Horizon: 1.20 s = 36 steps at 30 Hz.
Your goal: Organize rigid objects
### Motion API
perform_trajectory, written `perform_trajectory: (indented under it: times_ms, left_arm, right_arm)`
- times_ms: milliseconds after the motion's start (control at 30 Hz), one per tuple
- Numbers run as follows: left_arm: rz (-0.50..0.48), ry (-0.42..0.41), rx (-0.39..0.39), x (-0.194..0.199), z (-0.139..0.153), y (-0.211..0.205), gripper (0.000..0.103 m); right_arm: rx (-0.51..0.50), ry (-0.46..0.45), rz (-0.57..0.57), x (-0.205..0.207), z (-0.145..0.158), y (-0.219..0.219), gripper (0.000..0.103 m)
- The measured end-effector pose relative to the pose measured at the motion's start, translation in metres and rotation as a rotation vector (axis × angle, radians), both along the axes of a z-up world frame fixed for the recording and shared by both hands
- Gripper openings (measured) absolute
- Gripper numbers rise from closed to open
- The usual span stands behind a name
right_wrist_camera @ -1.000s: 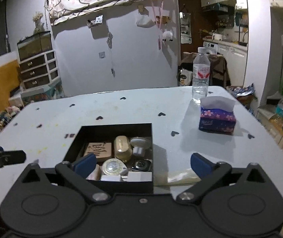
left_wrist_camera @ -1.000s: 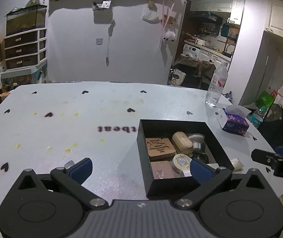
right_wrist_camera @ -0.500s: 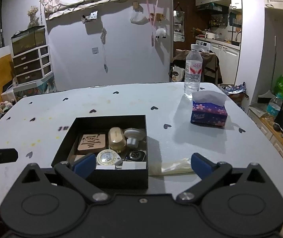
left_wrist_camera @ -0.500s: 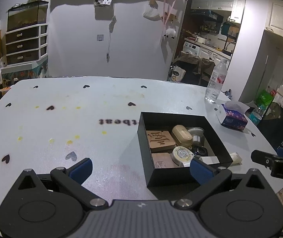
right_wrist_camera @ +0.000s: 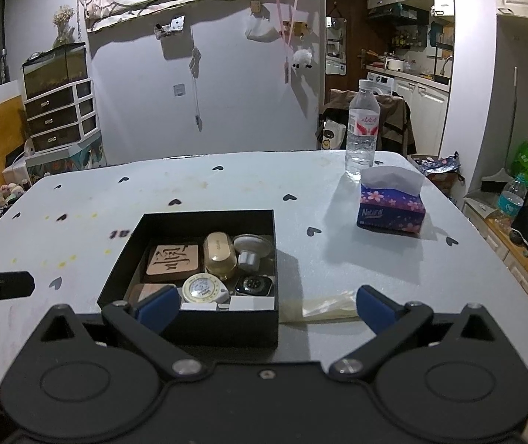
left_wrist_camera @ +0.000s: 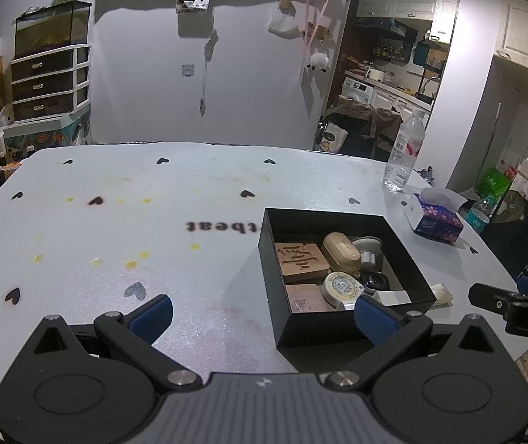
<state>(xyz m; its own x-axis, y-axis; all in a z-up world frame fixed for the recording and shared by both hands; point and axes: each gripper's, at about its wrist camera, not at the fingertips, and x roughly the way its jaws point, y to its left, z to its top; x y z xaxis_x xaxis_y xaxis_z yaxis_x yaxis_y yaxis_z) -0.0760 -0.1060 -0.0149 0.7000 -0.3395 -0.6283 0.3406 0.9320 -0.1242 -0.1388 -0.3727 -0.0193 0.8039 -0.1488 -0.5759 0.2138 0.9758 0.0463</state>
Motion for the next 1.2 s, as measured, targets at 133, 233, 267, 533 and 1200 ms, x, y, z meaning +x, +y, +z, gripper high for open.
perform_trajectory:
  times_ms: [133,233,267,533,1200]
  left_arm:
    - [0.001,0.0,0.002,0.0002,-0.0003,0.0006,0.103]
    - [0.002,-0.001,0.003,0.0,-0.0009,0.0018,0.103]
    - [0.004,-0.002,0.004,-0.0002,-0.0012,0.0024,0.103]
    - [0.003,-0.002,0.003,0.0,-0.0007,0.0033,0.103]
    - [0.002,-0.001,0.003,0.0003,-0.0001,0.0034,0.103]
  right_arm:
    - [0.001,0.0,0.0,-0.0004,-0.0006,0.0006,0.103]
    - [0.002,0.002,0.003,-0.0003,-0.0011,0.0004,0.103]
    - [0.002,0.002,0.003,-0.0001,-0.0015,0.001,0.103]
    - [0.001,0.002,0.003,0.0001,-0.0014,0.001,0.103]
    - [0.003,0.006,0.003,0.0012,-0.0028,0.0002,0.103]
